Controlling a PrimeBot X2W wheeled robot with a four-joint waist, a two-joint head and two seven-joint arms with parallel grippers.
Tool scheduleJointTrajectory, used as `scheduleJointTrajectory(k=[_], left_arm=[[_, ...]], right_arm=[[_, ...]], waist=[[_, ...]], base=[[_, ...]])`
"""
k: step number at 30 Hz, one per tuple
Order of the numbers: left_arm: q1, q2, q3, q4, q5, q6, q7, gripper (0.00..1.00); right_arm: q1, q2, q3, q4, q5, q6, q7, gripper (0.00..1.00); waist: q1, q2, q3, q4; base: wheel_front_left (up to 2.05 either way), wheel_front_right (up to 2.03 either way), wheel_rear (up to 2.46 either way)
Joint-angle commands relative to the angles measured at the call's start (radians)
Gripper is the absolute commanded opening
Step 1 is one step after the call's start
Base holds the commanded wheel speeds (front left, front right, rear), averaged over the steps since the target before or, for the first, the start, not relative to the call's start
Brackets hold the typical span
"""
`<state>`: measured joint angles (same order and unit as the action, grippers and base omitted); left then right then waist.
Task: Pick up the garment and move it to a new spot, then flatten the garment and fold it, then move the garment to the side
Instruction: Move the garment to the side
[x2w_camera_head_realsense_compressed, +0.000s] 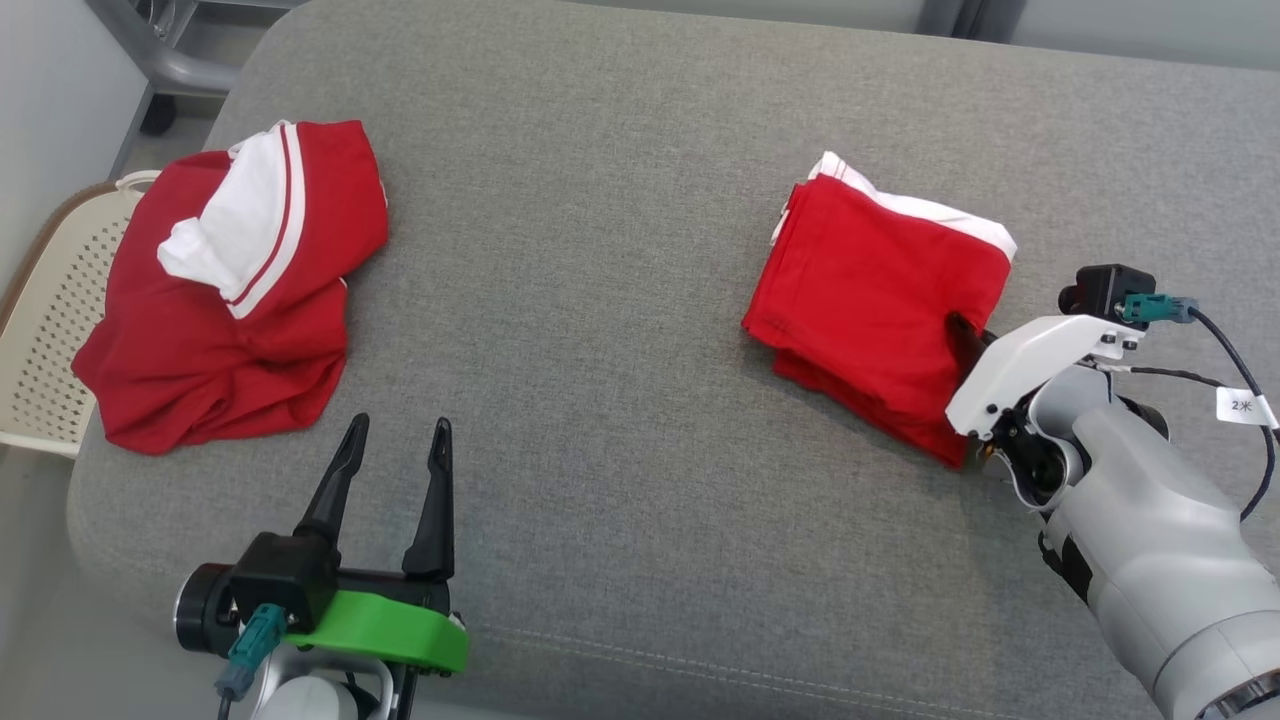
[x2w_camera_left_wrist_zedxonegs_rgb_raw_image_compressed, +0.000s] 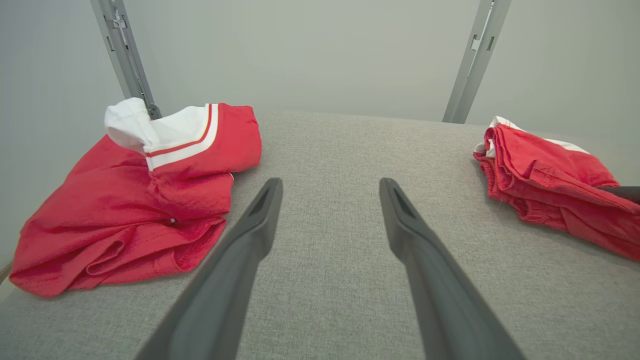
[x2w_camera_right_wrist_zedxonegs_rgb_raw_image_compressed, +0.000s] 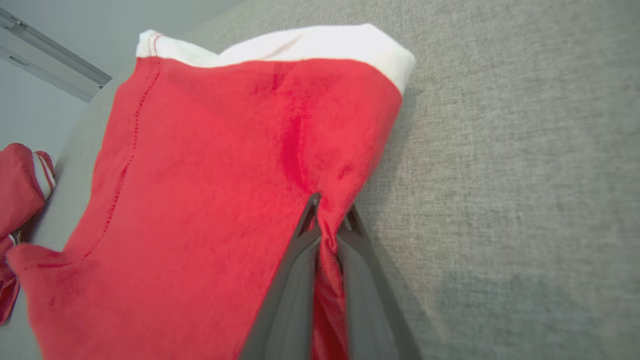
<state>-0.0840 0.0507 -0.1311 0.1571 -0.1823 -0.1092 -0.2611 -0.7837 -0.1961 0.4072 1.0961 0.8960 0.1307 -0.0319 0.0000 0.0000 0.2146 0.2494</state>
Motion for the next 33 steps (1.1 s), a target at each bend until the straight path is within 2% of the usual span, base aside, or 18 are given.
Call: scheduleJointTrajectory(k=[1, 9, 16, 25, 33], left_arm=[[-0.006, 0.000, 0.007, 0.000, 0.003, 0.004, -0.004, 1.00], [0.008, 0.000, 0.021, -0.014, 0.023, -0.001, -0.004, 1.00], [-0.004, 0.009, 0.026, -0.029, 0.043, -0.009, -0.004, 1.00], [-0.039, 0.044, 0.028, -0.073, 0.064, -0.015, -0.004, 1.00], [-0.064, 0.080, 0.028, -0.118, 0.071, -0.019, -0.004, 1.00]], right_arm=[[0.003, -0.012, 0.017, -0.015, 0.004, 0.000, -0.018, 0.00], [-0.019, -0.061, 0.105, -0.066, -0.013, 0.000, -0.044, 0.00], [-0.070, -0.119, 0.198, -0.091, -0.047, 0.000, -0.015, 0.00], [-0.211, -0.198, 0.296, -0.102, -0.078, 0.000, 0.016, 0.00], [-0.328, -0.283, 0.336, -0.073, -0.090, 0.000, 0.019, 0.00]], waist=[[0.0000, 0.0000, -0.008, -0.012], [0.0000, 0.0000, -0.020, -0.076], [0.0000, 0.0000, -0.002, -0.137], [0.0000, 0.0000, 0.072, -0.214], [0.0000, 0.0000, 0.155, -0.240]], base=[[0.00, 0.00, 0.00], [0.00, 0.00, 0.00], [0.00, 0.00, 0.00], [0.00, 0.00, 0.00], [0.00, 0.00, 0.00]])
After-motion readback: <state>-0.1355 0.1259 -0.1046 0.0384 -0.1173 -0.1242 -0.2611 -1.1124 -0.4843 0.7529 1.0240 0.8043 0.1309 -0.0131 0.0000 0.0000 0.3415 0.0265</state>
